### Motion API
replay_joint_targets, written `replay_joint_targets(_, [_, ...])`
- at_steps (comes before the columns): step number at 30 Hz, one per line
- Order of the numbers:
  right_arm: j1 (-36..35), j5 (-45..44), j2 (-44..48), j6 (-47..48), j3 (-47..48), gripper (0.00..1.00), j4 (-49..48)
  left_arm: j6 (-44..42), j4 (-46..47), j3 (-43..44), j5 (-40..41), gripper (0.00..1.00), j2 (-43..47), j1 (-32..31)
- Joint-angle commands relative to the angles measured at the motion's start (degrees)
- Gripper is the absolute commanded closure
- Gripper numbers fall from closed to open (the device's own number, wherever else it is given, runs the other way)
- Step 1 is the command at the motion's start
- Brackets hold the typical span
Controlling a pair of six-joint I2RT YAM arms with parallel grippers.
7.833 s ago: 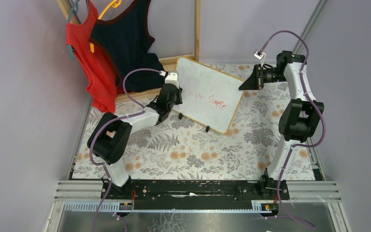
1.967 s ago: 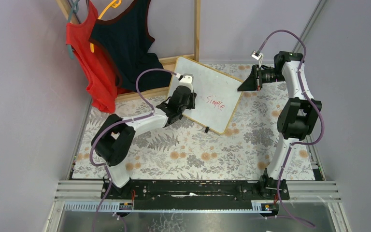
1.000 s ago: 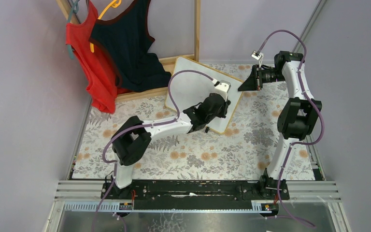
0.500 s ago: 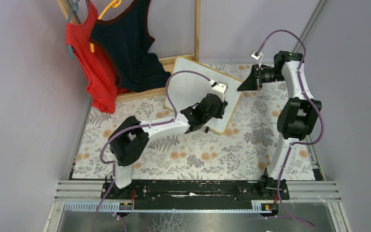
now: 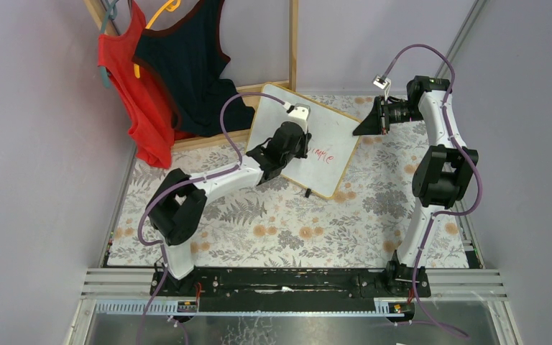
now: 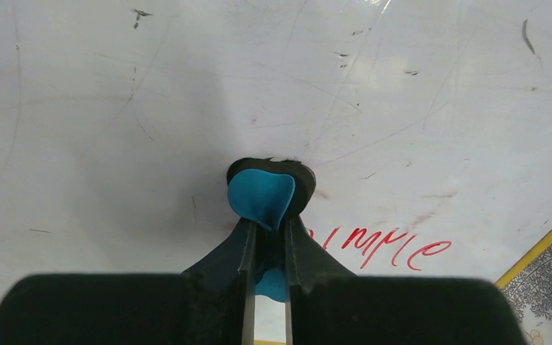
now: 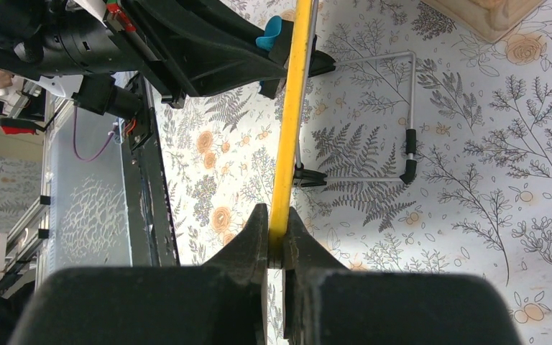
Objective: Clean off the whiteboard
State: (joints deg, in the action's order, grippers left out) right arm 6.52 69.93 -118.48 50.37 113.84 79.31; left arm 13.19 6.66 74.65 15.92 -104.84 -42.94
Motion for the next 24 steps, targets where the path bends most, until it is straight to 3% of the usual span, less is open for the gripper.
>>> replay_joint_targets(1, [-2.4, -2.5, -0.3, 2.6, -0.1, 1.0, 4.5, -0.9, -0.7, 0.4, 1.0, 1.0, -0.6, 1.0])
replay_joint_targets(17, [-2.4, -2.5, -0.3, 2.7, -0.1, 1.0, 4.5, 3.8, -0.4, 5.8, -1.3, 1.0, -7.0, -10.2])
replay_joint_targets(24, [-2.4, -2.6, -0.5, 2.9, -0.4, 1.0, 4.5, 2.5, -0.8, 2.6, 0.9, 1.0, -4.7, -10.6])
